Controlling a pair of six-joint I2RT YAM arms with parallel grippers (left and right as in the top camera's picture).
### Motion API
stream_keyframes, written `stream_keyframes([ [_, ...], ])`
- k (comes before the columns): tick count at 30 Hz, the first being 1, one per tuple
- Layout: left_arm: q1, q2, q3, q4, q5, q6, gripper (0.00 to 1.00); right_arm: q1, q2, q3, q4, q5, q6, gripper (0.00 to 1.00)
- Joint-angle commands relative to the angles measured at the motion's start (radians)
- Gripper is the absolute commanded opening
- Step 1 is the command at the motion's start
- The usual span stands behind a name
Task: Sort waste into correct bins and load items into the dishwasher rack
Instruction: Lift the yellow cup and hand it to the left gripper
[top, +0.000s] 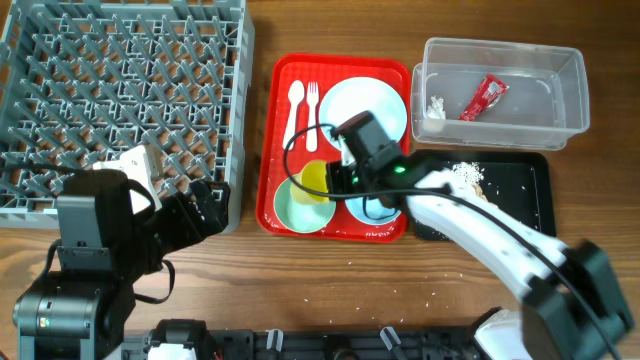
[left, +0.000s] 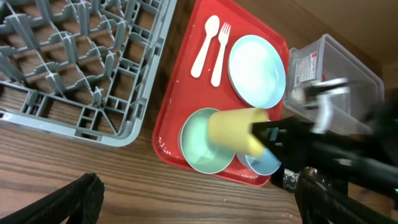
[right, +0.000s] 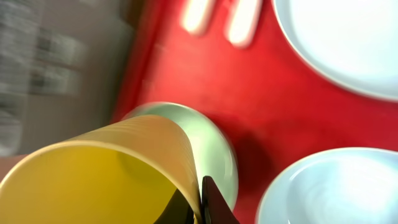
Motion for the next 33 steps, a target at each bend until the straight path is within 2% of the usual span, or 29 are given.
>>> stream_keyframes([
  [1, 0.006, 0.016, 0.011, 0.114, 0.176, -0.006, 1.0, -0.178, -0.269, 0.042, 0.018, -0.259, -0.008, 0.04],
  [3, 0.006, 0.085, 0.011, 0.242, 0.414, -0.006, 1.0, -0.306, -0.346, 0.042, 0.05, -0.52, -0.105, 0.04],
  [5, 0.006, 0.196, 0.011, 0.331, 0.673, 0.01, 1.0, -0.366, -0.358, 0.042, 0.046, -0.615, -0.129, 0.04],
  [8, 0.017, 0.397, 0.011, 0.459, 1.148, 0.029, 0.95, -0.384, -0.347, 0.042, 0.092, -0.801, -0.191, 0.04],
  [10, 0.021, 0.489, 0.011, 0.554, 1.348, 0.029, 0.95, -0.383, -0.346, 0.042, 0.188, -0.909, -0.174, 0.04],
  [12, 0.015, 0.519, 0.012, 0.555, 1.348, 0.024, 0.99, -0.383, -0.346, 0.042, 0.278, -0.935, -0.082, 0.04],
  [15, -0.004, 0.472, 0.012, 0.562, 1.348, 0.027, 0.99, -0.367, -0.317, 0.042, 0.332, -0.882, -0.043, 0.04],
  [20, -0.006, 0.367, 0.012, 0.629, 1.348, 0.028, 0.98, -0.198, -0.217, 0.042, 0.529, -0.892, 0.029, 0.04],
  [23, -0.006, 0.36, 0.011, 0.617, 1.348, 0.028, 0.96, -0.182, -0.196, 0.042, 0.603, -0.904, 0.072, 0.04],
  [25, -0.006, 0.36, 0.011, 0.613, 1.348, 0.027, 0.88, -0.182, -0.196, 0.042, 0.665, -0.913, 0.109, 0.04],
  [28, -0.006, 0.36, 0.011, 0.606, 1.348, 0.027, 0.87, -0.182, -0.196, 0.042, 0.716, -0.903, 0.134, 0.04],
  [31, -0.006, 0.36, 0.011, 0.607, 1.347, 0.027, 0.73, -0.182, -0.196, 0.042, 0.716, -0.904, 0.135, 0.04],
  [32, -0.006, 0.36, 0.011, 0.607, 1.348, 0.027, 0.67, -0.182, -0.196, 0.042, 0.716, -0.904, 0.135, 0.09],
  [33, -0.006, 0.36, 0.011, 0.607, 1.348, 0.027, 0.63, -0.182, -0.196, 0.042, 0.716, -0.904, 0.134, 0.27],
])
